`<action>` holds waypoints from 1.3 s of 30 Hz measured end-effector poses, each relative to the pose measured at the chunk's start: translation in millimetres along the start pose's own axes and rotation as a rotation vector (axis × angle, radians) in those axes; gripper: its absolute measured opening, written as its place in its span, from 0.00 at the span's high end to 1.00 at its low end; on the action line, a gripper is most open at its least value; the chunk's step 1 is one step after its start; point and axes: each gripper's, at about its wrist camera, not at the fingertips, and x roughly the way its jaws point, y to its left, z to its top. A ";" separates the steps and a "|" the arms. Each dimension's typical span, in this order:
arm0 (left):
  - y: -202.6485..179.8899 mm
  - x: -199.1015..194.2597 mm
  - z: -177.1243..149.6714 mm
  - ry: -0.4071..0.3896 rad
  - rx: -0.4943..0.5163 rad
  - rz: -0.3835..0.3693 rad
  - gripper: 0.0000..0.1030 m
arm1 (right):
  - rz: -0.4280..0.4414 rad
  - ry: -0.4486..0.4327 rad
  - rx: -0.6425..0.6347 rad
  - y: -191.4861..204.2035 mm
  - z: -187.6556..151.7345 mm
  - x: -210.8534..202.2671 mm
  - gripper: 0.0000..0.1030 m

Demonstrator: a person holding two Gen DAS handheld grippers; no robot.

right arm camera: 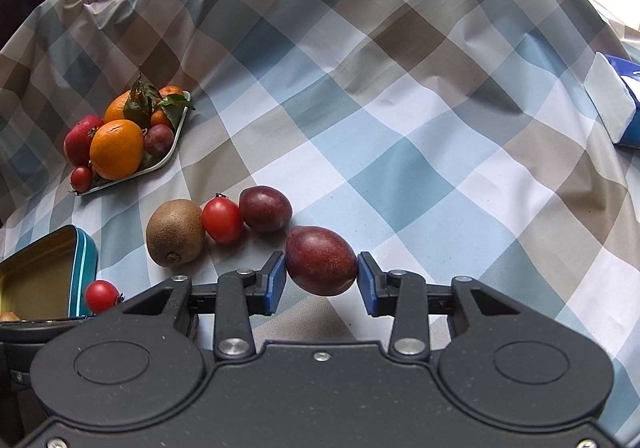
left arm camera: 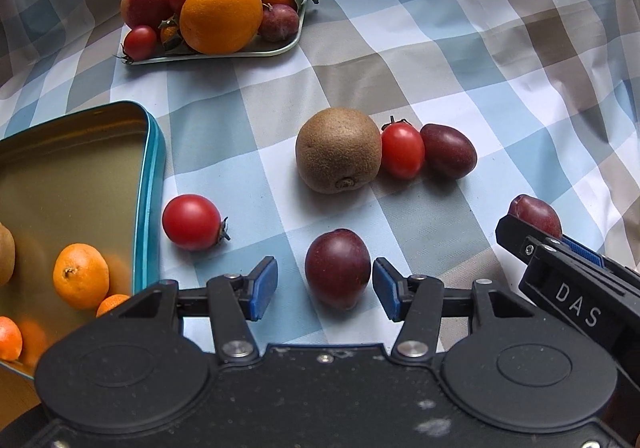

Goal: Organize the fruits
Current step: 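Close the left gripper on a dark red plum while the right gripper holds its plum, then carry the plum in the left gripper over the tray while the right carries its plum there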

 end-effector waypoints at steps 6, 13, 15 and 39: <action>-2.7 5.2 1.9 -0.008 0.017 0.027 0.53 | -0.004 0.011 -0.008 1.0 -3.0 3.3 0.54; 8.4 1.5 2.6 0.005 -0.044 -0.017 0.65 | -0.004 0.003 -0.015 2.7 -2.6 1.1 0.54; 10.7 -6.1 2.6 -0.021 -0.057 -0.010 0.65 | -0.006 -0.002 -0.016 3.0 -1.6 -0.3 0.54; 112.5 -69.6 5.6 -0.235 -0.282 0.252 0.65 | 0.057 -0.041 -0.135 54.3 -9.0 -11.7 0.54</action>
